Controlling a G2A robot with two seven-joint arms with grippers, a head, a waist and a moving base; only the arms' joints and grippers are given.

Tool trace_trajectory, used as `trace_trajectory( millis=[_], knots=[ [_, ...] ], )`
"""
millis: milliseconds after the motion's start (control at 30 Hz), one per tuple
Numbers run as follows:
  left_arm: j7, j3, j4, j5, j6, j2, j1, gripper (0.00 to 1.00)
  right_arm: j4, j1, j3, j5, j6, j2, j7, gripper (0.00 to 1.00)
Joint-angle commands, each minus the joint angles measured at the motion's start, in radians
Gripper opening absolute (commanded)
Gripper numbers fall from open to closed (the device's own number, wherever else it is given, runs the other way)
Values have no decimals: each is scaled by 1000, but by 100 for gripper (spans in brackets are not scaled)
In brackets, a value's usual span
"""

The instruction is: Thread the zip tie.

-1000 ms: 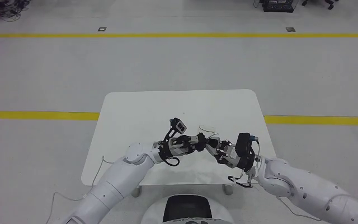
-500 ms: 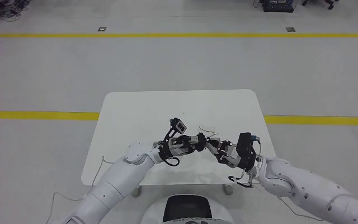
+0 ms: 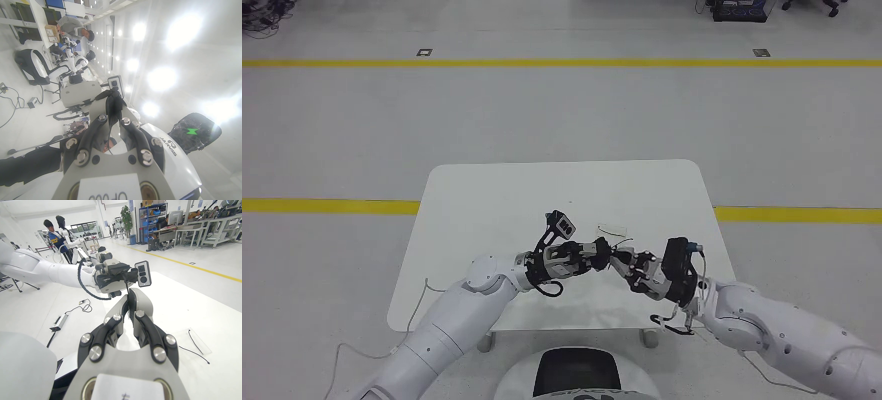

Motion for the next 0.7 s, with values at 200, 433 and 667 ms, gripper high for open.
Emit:
trace_trajectory(
  millis=[200, 433, 667],
  knots=[
    [0, 0, 0, 0, 0, 0, 0, 0, 10, 4, -2, -26, 0, -11, 27, 0],
    [0, 0, 0, 0, 0, 0, 0, 0, 10, 0, 0, -58, 0, -21, 41, 0],
    [0, 0, 0, 0, 0, 0, 0, 0, 25, -10, 12, -50, 0, -27, 50, 0]
  ],
)
